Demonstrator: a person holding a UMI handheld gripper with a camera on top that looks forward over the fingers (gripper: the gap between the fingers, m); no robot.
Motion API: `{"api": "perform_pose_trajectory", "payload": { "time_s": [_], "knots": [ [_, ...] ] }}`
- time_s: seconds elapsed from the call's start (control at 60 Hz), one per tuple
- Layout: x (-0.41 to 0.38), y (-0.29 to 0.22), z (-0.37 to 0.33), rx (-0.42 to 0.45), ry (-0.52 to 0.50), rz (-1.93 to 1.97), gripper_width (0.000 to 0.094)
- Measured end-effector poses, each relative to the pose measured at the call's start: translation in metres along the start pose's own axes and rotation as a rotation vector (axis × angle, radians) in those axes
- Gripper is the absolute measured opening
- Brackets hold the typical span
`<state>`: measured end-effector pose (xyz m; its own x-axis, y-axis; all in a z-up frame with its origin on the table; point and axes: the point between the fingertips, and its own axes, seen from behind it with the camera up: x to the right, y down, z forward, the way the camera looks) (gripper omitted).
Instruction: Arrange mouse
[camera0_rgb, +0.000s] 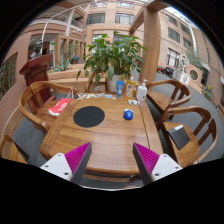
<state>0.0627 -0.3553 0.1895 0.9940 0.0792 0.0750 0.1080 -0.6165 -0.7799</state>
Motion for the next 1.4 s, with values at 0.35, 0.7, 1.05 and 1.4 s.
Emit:
{"api": "perform_pose_trajectory", "payload": {
  "time_s": [0.35, 0.7, 1.05, 1.4],
  "knots": [
    [0.065, -0.004, 0.183, -0.005, 0.053, 0.12, 0.0848],
    [0.115, -0.059, 0.375, 0.01, 0.11, 0.123, 0.0827],
    [0.12, -0.077, 0.433, 0.02, 0.073, 0.108, 0.0483],
    [0.126, -0.107, 0.409, 0.065, 0.187, 0.081, 0.0356]
  ]
}}
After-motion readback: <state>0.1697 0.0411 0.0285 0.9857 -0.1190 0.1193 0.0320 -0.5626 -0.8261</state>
